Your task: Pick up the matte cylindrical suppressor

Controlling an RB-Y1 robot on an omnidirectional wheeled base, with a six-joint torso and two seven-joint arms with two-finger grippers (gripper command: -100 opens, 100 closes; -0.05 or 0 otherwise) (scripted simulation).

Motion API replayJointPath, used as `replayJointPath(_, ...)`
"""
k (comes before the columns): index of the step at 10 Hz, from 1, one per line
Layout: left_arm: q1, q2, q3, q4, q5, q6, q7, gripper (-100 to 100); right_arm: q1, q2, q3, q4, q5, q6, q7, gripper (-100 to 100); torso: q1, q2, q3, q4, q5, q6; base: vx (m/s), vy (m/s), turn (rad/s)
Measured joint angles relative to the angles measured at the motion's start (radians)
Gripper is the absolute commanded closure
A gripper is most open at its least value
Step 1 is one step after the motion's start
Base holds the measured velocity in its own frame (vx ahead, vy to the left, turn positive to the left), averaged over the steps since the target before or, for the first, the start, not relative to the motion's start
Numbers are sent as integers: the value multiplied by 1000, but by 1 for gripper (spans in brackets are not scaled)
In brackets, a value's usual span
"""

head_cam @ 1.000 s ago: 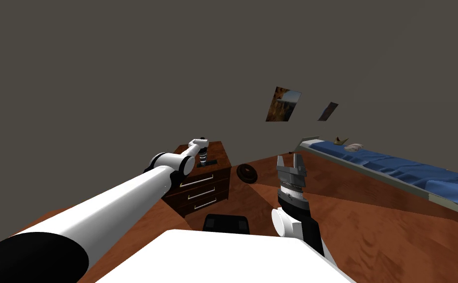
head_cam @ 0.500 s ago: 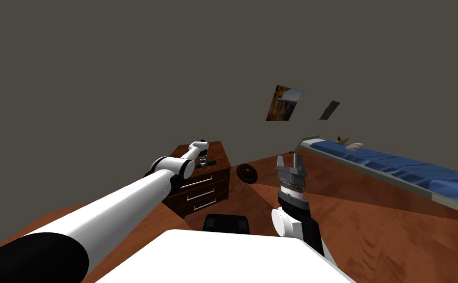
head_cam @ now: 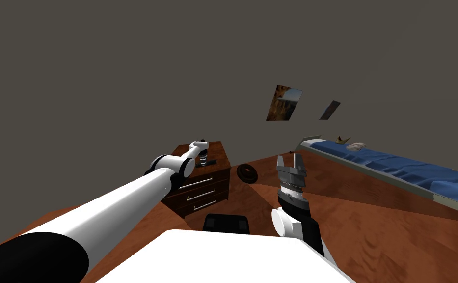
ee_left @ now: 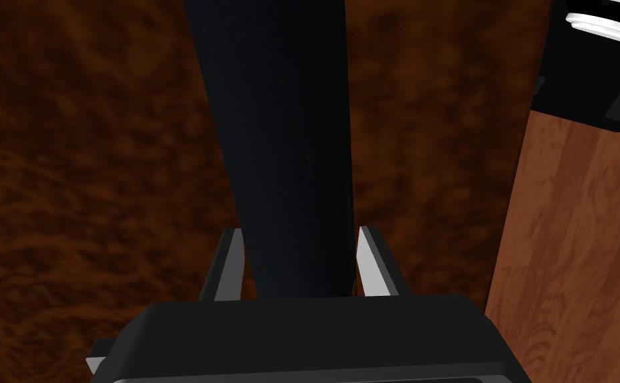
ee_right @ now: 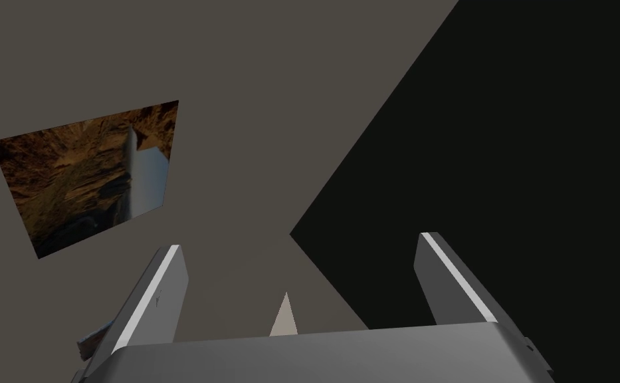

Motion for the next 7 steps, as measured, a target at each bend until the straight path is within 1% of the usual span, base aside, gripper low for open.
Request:
replayJointPath(1,0,0,0,0,0,0,0,100,0,0,0,0,0,0,0,0,0,0,0,0,0,0,0,0,0)
replayJointPath(2,0,0,0,0,0,0,-1,0,0,0,0,0,0,0,0,0,0,0,0,0,0,0,0,0,0)
replayJointPath(3,0,0,0,0,0,0,-1,100,0,0,0,0,0,0,0,0,0,0,0,0,0,0,-16,0,-4)
replayJointPath(4,-5,3,0,-7,0,16,0,100,0,0,0,0,0,0,0,0,0,1,1,1,-1,0,-33,0,-3)
replayJointPath(5,-6,5,1,-37,-1,50,1,100,0,0,0,0,0,0,0,0,-1,3,2,1,-1,0,-21,1,0)
replayJointPath(6,-29,11,1,-2,0,49,0,100,0,0,0,0,0,0,0,0,-1,3,2,1,-1,-1,-7,1,0)
replayJointPath(7,-32,11,1,5,0,46,-1,0,0,0,0,0,0,0,0,0,-1,2,1,1,-1,0,0,0,0)
